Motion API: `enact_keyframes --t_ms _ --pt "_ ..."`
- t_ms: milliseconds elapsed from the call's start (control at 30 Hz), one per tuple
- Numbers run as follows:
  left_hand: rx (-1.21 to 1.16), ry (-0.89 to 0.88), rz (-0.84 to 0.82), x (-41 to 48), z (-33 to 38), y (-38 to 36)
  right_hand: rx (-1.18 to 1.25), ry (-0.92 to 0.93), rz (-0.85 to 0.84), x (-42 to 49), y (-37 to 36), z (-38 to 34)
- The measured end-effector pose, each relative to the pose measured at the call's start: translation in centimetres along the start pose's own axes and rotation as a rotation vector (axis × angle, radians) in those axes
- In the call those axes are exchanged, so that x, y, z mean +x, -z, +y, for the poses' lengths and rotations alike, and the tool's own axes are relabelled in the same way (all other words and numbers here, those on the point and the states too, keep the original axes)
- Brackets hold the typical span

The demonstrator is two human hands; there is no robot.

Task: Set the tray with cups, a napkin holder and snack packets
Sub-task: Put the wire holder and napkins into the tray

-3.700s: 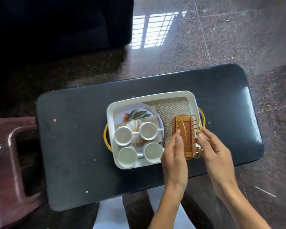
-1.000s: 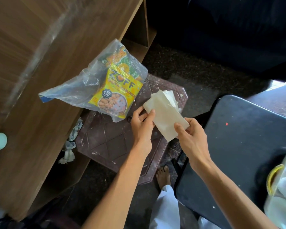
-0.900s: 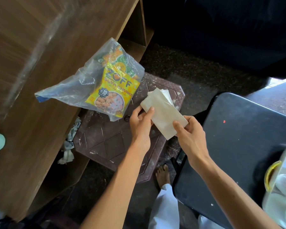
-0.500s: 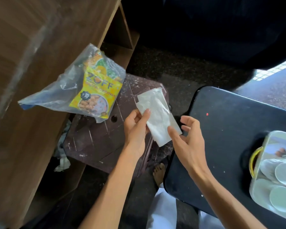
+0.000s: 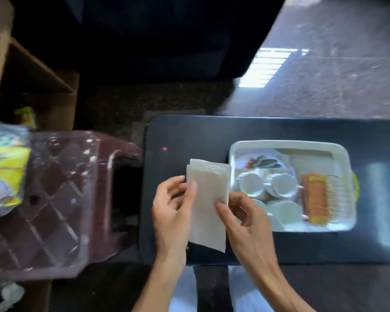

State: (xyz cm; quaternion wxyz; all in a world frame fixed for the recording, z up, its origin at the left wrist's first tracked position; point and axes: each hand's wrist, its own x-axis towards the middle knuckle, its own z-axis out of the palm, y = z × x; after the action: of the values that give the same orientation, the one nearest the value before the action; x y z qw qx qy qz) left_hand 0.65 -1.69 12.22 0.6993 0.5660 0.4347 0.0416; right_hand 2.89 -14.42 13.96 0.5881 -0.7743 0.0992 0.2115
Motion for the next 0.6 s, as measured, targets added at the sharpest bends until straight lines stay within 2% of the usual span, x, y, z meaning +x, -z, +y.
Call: enact_keyframes --t_ms 100,167,267,367,433,600 --pt "0.113 -0.169 0.125 -4.2 -0.8 -6.6 -0.004 -0.044 0.228 -0.4 6.0 1.0" --pt "0.128 -0.209 0.048 -6.9 -1.6 -10.8 -0.017 -0.047 0.342 -0.4 10.0 1.8" --pt "0.178 -0.138 -0.185 -10.2 -2.8 -16.8 -0.041 -0.038 0.435 -0.3 15.1 3.0" --pt "0.153 -0.006 -0.355 -11.8 -3.8 -21.6 -0.045 -0.022 0.449 -0.1 19.1 3.9" --pt "0.157 0.032 -0.427 -12.2 -4.6 -23.9 -0.034 -0.018 0.398 0.1 21.2 4.3" --pt "0.131 0.156 -0.425 -11.5 -6.4 -27.7 -0.055 -0.107 0.305 1.7 24.9 5.8"
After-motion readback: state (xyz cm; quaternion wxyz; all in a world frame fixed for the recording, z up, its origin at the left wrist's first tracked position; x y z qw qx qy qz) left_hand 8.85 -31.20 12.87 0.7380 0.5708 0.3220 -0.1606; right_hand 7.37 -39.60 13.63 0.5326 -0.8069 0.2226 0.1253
